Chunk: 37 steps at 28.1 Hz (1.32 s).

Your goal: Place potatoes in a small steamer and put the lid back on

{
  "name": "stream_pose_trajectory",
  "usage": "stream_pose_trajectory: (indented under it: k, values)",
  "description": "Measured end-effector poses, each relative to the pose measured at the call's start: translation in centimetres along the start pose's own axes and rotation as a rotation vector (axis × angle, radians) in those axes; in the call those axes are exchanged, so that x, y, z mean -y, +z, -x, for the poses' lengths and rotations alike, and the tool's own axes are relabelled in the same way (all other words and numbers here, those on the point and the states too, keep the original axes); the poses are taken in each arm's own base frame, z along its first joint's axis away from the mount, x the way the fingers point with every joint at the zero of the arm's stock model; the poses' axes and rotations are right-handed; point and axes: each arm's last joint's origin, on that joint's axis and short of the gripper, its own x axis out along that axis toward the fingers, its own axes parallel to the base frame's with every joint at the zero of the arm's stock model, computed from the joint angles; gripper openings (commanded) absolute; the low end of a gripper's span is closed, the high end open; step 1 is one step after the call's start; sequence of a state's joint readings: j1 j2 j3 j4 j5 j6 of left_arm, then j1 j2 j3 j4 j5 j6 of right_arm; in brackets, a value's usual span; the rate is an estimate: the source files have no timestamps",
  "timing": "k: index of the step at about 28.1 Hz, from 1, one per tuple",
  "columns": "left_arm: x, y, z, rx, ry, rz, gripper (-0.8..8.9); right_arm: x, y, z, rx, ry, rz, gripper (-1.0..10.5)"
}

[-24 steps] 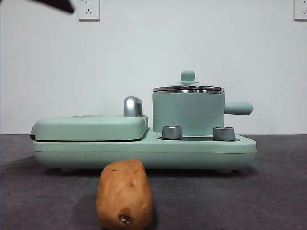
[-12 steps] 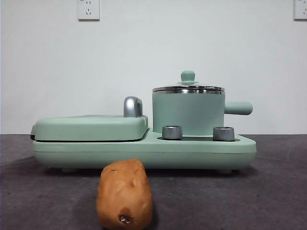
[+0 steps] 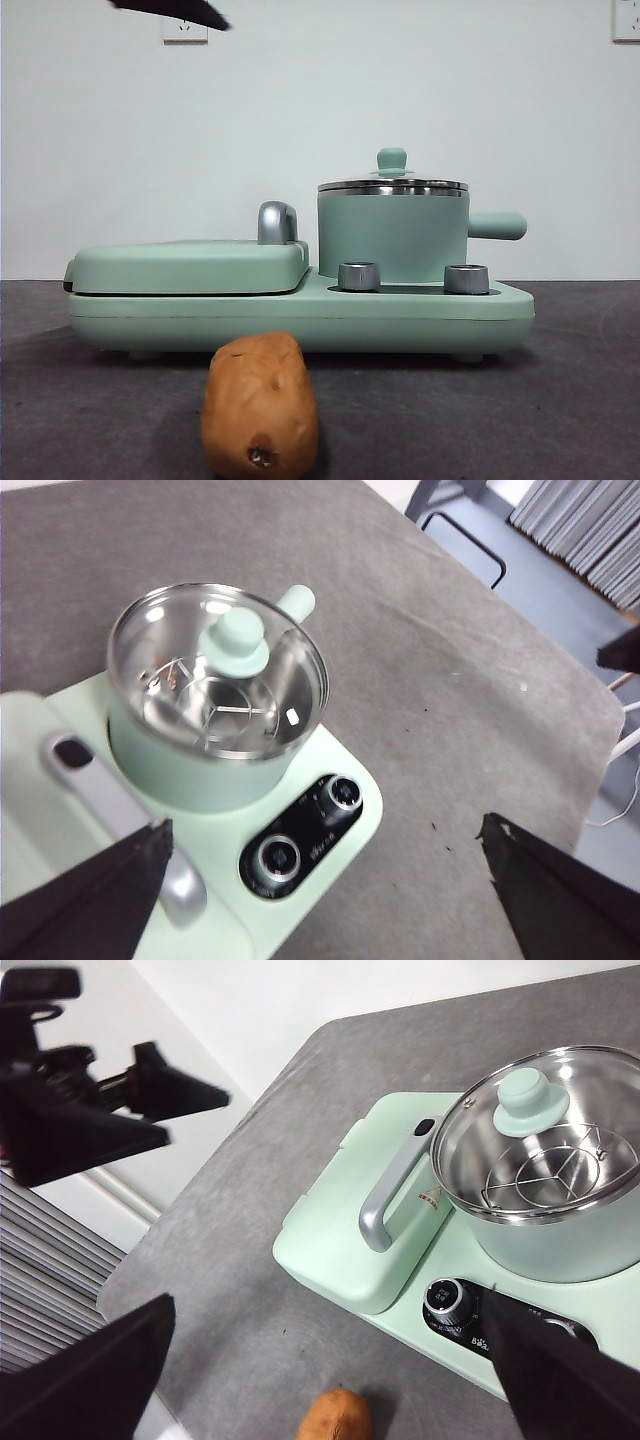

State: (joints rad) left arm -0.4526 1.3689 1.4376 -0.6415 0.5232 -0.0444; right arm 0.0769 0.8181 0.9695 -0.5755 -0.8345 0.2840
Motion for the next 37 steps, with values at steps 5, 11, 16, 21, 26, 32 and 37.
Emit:
stream_pose_trajectory:
  k: [5,11,16,21,26,32,37]
  values:
    - [0.0,2.5,-3.6,-0.061,0.048,-0.015,5.00,0.1,0.0,0.0,0.003,-0.029,-0.007,4.9]
    - [-0.3,4.5,-9.0,-0.142,0.120,-0.054,5.00,0.3,-0.3,0.1,0.006,-0.125,-0.029,4.9]
    - [-0.4,6.1,-13.3,-0.144,0.169,-0.106,5.00,0.2,-0.4,0.3,0.015,-0.148,-0.027,4.9]
    - [-0.8,6.4,-17.9,-0.138,0.192,-0.131,4.98,0.2,-0.5,0.4,0.005,-0.152,-0.036,4.9]
    - [-1.4,4.9,-20.7,-0.189,0.208,-0.120,4.97,0.2,-0.5,0.4,0.006,-0.154,-0.036,4.9]
    - [-1.7,4.5,-21.0,-0.211,0.254,-0.105,4.04,0.3,-0.5,0.4,0.007,-0.158,-0.036,4.9]
    - [-1.7,4.4,-21.0,-0.222,0.259,-0.111,3.01,0.3,-0.5,0.4,0.007,-0.158,-0.036,4.9]
